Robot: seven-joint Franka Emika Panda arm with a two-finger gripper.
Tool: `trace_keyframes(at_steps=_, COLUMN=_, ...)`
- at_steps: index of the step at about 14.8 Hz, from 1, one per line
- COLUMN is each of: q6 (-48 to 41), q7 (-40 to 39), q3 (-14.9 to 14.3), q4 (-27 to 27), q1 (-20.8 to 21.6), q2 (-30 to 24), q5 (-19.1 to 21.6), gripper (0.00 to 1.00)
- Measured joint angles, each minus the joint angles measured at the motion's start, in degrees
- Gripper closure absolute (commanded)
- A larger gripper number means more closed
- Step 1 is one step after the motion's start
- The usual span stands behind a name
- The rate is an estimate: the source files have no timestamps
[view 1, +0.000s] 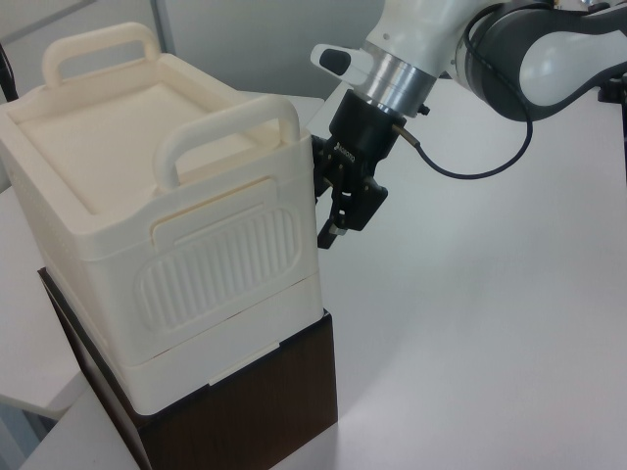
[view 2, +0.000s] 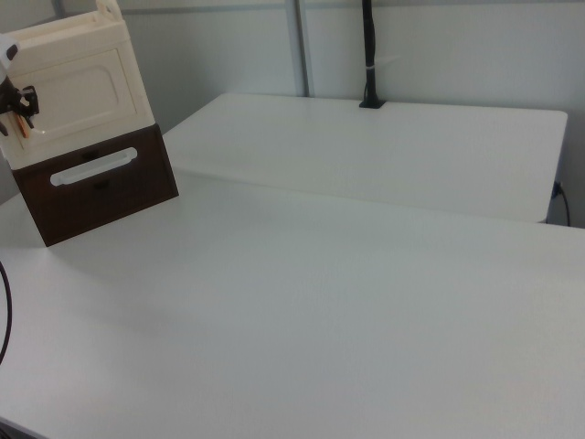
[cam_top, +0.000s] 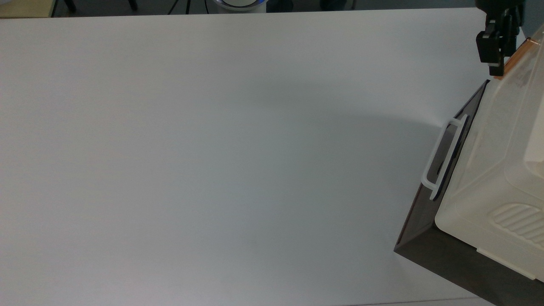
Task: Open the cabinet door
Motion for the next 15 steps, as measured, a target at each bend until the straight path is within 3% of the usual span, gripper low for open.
trace_keyframes(at_steps=2, q6=0.00, q7=0.00, q3=-0.08, q4=0.26, q1=-0.08, q2=0.00, q5=-0.01, gripper=0.80)
trace_keyframes(at_steps=5, q6=0.04, q7=0.04, q3=-0.19, q4=0.65, q1=-0.18, q2=0.10, q5=-0.03, gripper=0.83)
trace_keyframes(at_steps=8, q6=0.12, q7=0.42, q3=-0.24, q4=0.71, q1=-0.20, q2=0.15, q5=-0.05, gripper=0.98)
trace_keyframes(at_steps=15, q6=0.16, q7=0.83, q3=-0.24, q4=0.71, q1=-0.20, q2=0.16, q5=-0.05, gripper=1.00)
